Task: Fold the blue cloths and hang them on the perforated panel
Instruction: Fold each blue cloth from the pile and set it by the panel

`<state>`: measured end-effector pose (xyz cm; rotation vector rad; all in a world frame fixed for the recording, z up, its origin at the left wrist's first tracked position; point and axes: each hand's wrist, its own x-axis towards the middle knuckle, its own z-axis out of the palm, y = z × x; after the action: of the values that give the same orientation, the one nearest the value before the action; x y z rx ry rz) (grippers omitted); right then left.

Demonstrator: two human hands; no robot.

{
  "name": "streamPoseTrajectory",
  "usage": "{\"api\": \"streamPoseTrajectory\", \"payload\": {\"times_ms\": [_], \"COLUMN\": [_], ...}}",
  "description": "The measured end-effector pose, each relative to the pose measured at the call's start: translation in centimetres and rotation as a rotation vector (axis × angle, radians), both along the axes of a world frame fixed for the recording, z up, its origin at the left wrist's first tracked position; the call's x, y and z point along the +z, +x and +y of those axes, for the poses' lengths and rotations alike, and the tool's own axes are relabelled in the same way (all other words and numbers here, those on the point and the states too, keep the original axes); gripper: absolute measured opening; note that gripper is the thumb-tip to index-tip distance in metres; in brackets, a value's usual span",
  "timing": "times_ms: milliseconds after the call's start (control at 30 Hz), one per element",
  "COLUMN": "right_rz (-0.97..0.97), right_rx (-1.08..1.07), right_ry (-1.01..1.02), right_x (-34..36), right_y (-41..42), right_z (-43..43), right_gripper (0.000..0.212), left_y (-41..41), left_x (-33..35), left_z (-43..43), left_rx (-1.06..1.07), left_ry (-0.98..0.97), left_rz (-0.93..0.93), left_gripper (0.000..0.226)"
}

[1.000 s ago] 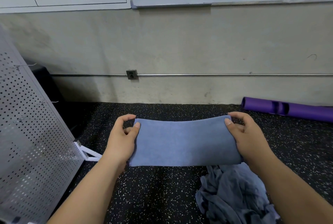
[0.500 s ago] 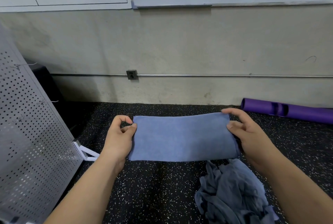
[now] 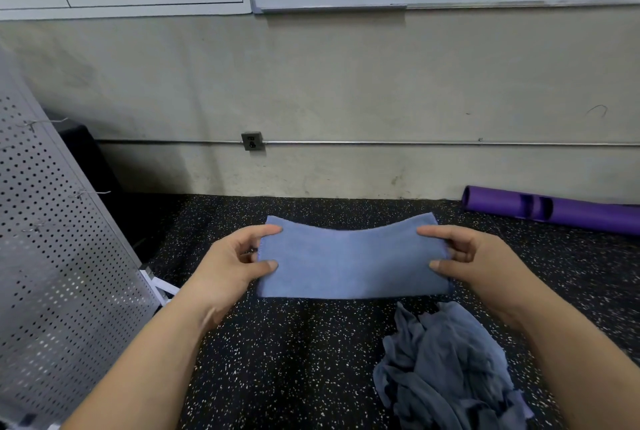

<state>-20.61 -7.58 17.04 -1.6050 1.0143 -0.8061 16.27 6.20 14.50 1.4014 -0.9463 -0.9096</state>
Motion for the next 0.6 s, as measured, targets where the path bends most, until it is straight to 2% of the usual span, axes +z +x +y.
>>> {"api": "streamPoseTrajectory", "payload": {"times_ms": [133, 333, 400, 500, 600], "right_rz": [0.118, 0.306, 0.249, 0.033, -0.086], "right_rx": [0.059, 0.191, 0.176, 0.100, 0.082], "right_ry": [-0.009, 0.126, 0.159, 0.278, 0.382], "right_x": [0.0, -1.0, -1.0, -0.7, -0.5], "right_y": [-0.7, -0.9, -0.8, -0.9, -1.0], "right_z": [-0.3, -0.4, -0.2, -0.4, -0.5], "right_gripper": [0.054, 0.042, 0.042, 0.046, 0.048], "left_y": [0.9, 1.2, 1.2, 1.3, 1.5], "left_x": [-0.2, -1.2, -1.0, -0.6, -0.4], "left_z": [0.2, 0.3, 0.4, 0.4, 0.5], "left_rx": [-0.041, -0.056, -0.059, -0.073, -0.061], "left_ry": [0.008, 0.170, 0.158, 0.070, 0.014], "left_rz": [-0.001, -0.094, -0.081, -0.047, -0.022], "left_gripper": [0.052, 0.053, 0.057, 0.060, 0.055]}}
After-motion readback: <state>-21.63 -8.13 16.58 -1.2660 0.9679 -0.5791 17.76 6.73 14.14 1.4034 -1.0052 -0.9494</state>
